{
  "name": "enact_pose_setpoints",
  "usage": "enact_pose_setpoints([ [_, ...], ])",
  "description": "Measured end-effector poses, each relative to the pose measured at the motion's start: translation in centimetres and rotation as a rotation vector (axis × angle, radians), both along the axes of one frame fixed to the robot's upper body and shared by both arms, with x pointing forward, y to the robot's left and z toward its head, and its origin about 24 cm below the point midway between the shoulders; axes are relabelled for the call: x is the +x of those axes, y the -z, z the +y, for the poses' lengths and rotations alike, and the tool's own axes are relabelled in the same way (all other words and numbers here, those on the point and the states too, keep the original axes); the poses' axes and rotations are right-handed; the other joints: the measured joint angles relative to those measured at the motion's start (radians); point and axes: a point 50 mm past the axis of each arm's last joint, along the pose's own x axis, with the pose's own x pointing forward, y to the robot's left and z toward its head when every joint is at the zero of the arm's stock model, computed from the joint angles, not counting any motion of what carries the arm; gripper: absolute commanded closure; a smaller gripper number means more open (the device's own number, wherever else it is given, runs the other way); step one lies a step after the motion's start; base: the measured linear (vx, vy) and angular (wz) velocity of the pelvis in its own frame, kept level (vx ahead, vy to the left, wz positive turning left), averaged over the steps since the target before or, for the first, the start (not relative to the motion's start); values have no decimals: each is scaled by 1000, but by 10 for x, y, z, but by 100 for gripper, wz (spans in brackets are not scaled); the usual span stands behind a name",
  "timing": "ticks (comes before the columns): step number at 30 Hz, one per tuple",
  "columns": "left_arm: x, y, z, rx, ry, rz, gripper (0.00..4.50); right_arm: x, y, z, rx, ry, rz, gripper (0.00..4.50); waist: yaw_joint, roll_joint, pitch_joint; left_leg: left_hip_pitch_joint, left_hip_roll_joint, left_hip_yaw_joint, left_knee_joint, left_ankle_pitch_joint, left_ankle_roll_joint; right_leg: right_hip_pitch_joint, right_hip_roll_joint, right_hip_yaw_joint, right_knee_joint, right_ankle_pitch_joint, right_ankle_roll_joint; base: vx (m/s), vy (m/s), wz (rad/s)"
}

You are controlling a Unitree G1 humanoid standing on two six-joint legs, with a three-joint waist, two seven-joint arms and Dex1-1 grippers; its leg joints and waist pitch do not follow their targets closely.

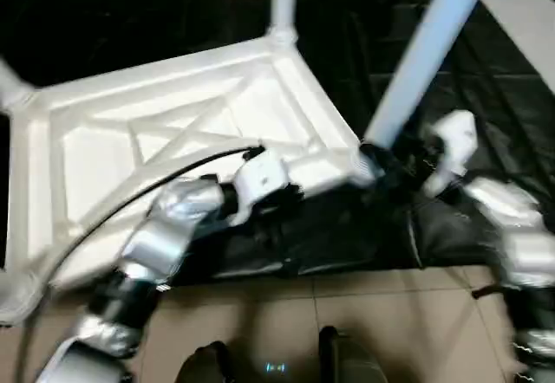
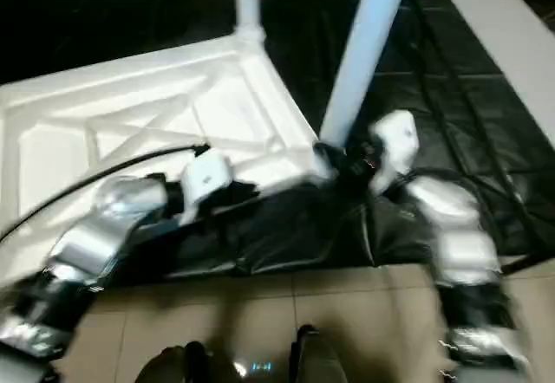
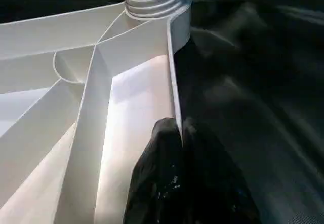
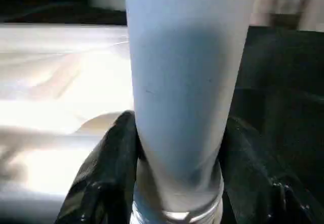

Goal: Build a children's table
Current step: Rotate leg to tighten

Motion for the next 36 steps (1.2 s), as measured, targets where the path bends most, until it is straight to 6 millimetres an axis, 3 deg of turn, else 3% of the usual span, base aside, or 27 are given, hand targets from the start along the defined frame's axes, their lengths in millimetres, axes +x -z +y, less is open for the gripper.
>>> enact_pose_setpoints([
  [6, 6, -1, -22, -35, -109, 17, 450, 17, 4, 17, 85, 223, -23, 261, -2, -2, -1, -1, 0, -1, -1, 0, -1, 1, 0, -1, -5, -3, 5, 0, 0, 0],
  [10, 6, -2, -28, -49, -118, 13, 450, 23, 4, 20, 119, 269, -32, 261, -6, -5, -2, -4, 0, -1, -1, 0, 0, 1, 0, -4, -13, 6, 6, 0, 0, 0],
  [13, 5, -1, -23, -27, -107, -13, 450, 22, 2, 17, 106, 212, -42, 261, -8, -5, -3, -4, 0, -1, -1, 0, 0, 0, 0, -5, -15, 10, 4, 0, 0, 0],
  [14, 3, -1, -20, -24, -84, -26, 450, 20, 1, 12, 83, 158, -46, 205, -6, -5, -3, -5, 0, -1, -3, 0, 0, 0, 0, -6, -14, 12, 4, 0, 0, 0],
  [15, 2, -1, -15, -12, -68, -33, 450, 17, 0, 9, 74, 118, -49, 205, -5, -5, -3, -5, 0, -2, -3, 0, 0, 0, 0, -5, -14, 13, 4, 0, 0, 0],
  [18, -7, 0, 4, 27, 63, -64, 450, 1, -2, -5, -29, -75, -38, 188, 13, -4, -2, -3, 1, -3, -12, 1, 2, 0, 1, -9, -14, 13, 9, 0, 0, 0],
  [20, -12, 0, 12, 41, 132, -62, 450, -9, -4, -12, -84, -202, -22, 150, 32, -3, -2, -4, 2, -2, -15, 3, 5, -1, 2, -11, -14, 10, 13, 0, 0, 0],
  [24, -20, 1, 14, 37, 210, -42, 450, -24, -8, -25, -162, -336, 3, 145, 48, -2, -1, -4, 1, 1, -17, 3, 5, -2, 1, -9, -14, 8, 11, 0, 0, 0],
  [31, -23, 3, 23, 56, 250, -39, 450, -37, -9, -35, -188, -440, 34, 145, 48, -2, -1, -3, 1, 1, -16, 3, 5, -2, 0, -8, -14, 8, 10, 0, 0, 0],
  [36, -23, 3, 24, 52, 253, -31, 450, -40, -7, -37, -163, -463, 55, 184, 47, -2, -1, -2, 2, 1, -16, 3, 5, -2, 0, -8, -13, 8, 10, 0, 0, 0],
])
